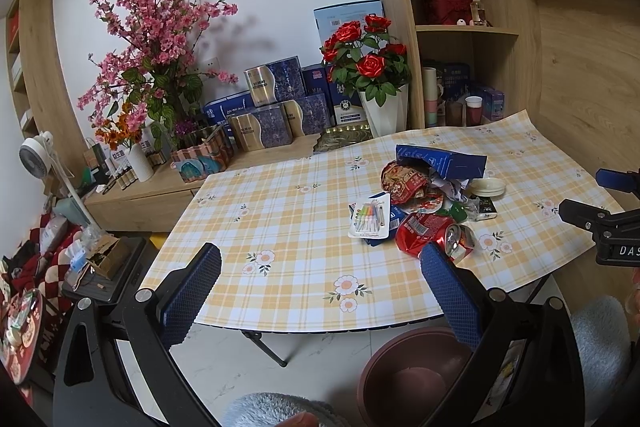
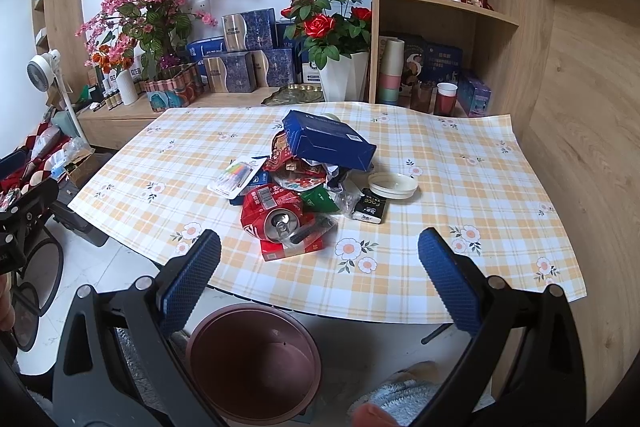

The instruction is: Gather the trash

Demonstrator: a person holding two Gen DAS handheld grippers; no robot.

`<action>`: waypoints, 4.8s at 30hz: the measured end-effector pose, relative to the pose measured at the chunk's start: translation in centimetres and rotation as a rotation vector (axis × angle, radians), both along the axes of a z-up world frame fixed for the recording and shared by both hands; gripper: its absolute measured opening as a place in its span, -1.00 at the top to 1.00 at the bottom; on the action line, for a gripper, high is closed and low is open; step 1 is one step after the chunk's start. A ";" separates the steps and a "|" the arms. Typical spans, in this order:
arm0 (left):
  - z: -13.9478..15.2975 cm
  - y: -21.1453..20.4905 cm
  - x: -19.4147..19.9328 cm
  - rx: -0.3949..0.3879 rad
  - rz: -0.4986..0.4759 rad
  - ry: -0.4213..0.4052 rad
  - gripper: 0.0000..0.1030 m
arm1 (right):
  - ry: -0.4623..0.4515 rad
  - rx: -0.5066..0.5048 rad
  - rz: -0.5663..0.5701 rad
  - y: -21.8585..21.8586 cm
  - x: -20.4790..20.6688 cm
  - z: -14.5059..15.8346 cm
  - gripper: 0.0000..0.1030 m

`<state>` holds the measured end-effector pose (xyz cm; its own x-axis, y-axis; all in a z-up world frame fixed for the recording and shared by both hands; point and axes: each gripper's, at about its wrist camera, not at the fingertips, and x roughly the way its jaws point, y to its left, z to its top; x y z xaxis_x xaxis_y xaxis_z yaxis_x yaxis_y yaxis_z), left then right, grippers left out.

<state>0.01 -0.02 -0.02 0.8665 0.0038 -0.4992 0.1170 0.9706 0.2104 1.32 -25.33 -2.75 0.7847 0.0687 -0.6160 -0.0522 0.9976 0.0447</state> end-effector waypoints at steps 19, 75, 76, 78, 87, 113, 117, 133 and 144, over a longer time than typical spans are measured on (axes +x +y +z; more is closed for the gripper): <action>0.3 0.3 -0.3 0.001 0.000 0.002 -0.90 | 0.009 -0.001 -0.001 0.1 0.0 -0.3 -0.89; -8.2 3.2 9.6 -0.102 0.057 0.119 -0.90 | 0.015 -0.271 0.072 3.2 16.5 -8.6 -0.89; -8.3 3.3 9.9 -0.099 0.062 0.117 -0.90 | 0.015 -0.277 0.092 4.0 17.9 -8.3 -0.89; -8.8 3.7 10.6 -0.096 0.078 0.120 -0.90 | 0.034 -0.284 0.137 5.8 21.1 -7.4 -0.89; -9.8 4.7 12.0 -0.116 0.085 0.132 -0.90 | 0.348 -0.458 0.168 9.1 32.4 -8.9 -0.64; -9.8 1.1 11.9 -0.137 -0.058 0.160 -0.84 | -0.043 0.055 -0.080 -9.1 18.7 -1.1 0.60; -10.3 -0.7 12.1 -0.137 -0.121 0.199 -0.70 | -0.052 0.232 -0.141 -11.9 13.7 -3.8 0.60; -9.5 -11.1 18.8 -0.201 -0.396 0.301 -0.60 | -0.040 0.309 -0.224 -15.3 9.8 -8.4 0.60; -12.9 -22.6 27.7 0.033 -0.424 0.361 -0.22 | -0.041 0.349 -0.238 -16.8 9.1 -9.2 0.60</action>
<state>27.73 -22.66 -12.88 0.5692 -0.2870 -0.7705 0.5663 0.8162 0.1143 10.44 -42.11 -11.96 0.8274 0.0817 -0.5556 0.1685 0.9076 0.3845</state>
